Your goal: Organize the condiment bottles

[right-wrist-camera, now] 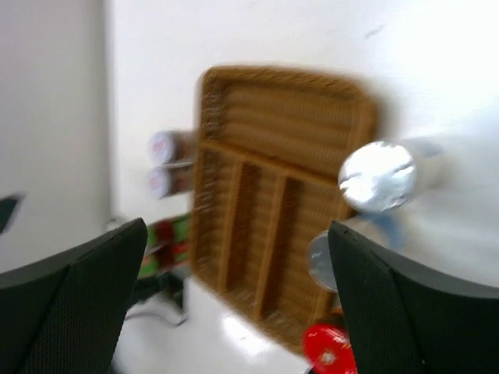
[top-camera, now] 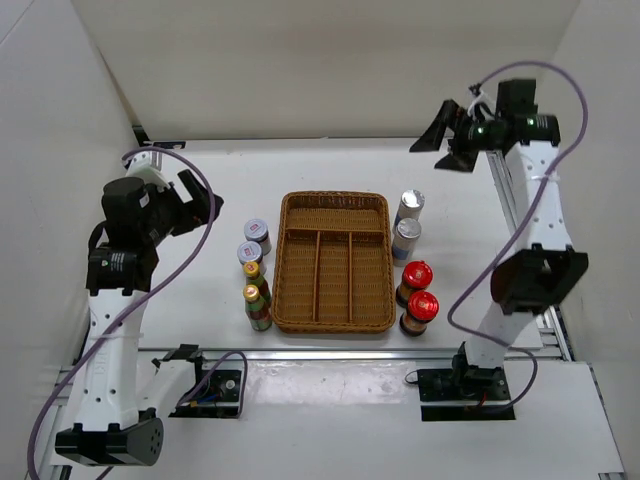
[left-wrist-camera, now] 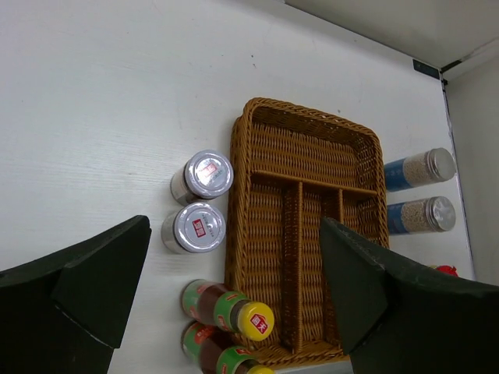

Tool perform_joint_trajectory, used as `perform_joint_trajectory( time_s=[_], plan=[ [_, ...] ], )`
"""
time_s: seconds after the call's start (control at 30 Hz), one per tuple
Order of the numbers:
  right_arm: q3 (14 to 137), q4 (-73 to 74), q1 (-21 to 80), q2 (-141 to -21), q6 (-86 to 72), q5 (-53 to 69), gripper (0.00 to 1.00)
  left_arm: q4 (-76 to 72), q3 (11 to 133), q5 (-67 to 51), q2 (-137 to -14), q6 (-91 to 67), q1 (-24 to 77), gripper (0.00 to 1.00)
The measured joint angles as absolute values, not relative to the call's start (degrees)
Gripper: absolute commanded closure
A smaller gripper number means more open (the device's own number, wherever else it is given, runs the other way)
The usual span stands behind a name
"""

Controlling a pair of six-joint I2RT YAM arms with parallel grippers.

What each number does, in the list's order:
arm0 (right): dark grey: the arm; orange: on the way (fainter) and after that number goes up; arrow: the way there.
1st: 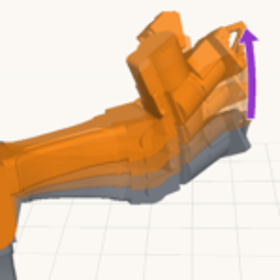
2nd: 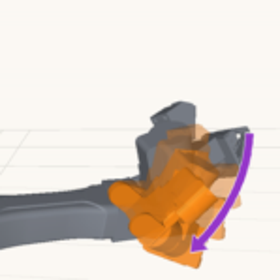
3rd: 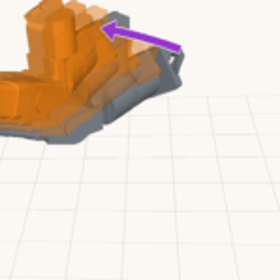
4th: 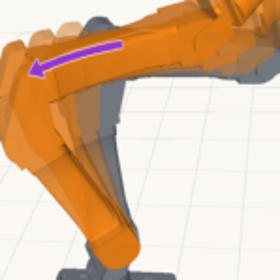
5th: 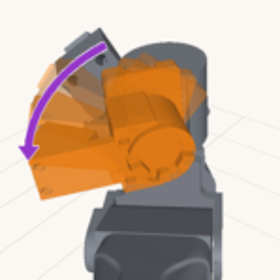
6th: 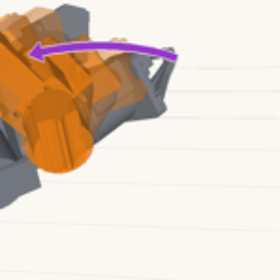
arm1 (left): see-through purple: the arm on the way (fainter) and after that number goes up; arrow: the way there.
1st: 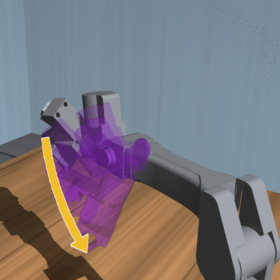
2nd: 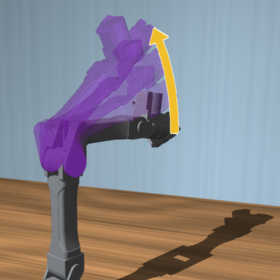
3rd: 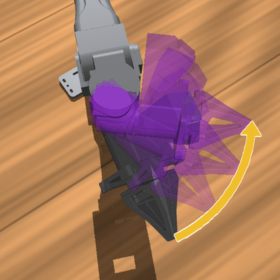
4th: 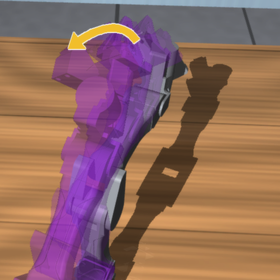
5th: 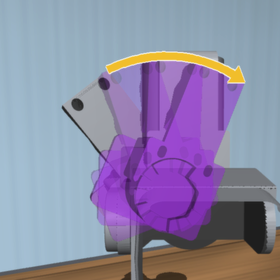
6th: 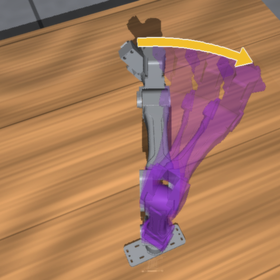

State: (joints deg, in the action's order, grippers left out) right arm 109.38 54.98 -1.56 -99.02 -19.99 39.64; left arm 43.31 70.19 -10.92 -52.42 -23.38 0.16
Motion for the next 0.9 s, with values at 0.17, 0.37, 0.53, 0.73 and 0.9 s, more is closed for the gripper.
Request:
perform_joint_trajectory(
  time_s=[0.17,0.37,0.53,0.73,0.9],
  plan=[
    [150.8,68.2,2.5,-117.0,-17.2,21.4,0.0,43.6,70.8,-11.1,-52.7,-21.9,0.2,0.0],
    [171.7,72.0,-3.3,-126.6,-20.9,23.4,0.0,43.6,68.7,-8.8,-52.2,-26.0,0.1,0.0],
    [173.2,74.6,-7.7,-134.6,-20.1,22.6,0.0,43.8,65.5,-8.1,-53.6,-28.9,0.2,0.0],
    [167.4,77.0,0.8,-135.3,-15.3,12.6,0.0,43.7,65.3,-7.4,-56.6,-28.9,0.2,0.0],
    [161.0,76.6,6.0,-135.3,-14.0,7.6,0.0,43.7,65.3,-6.8,-59.3,-29.9,0.1,0.0]
  ],
)
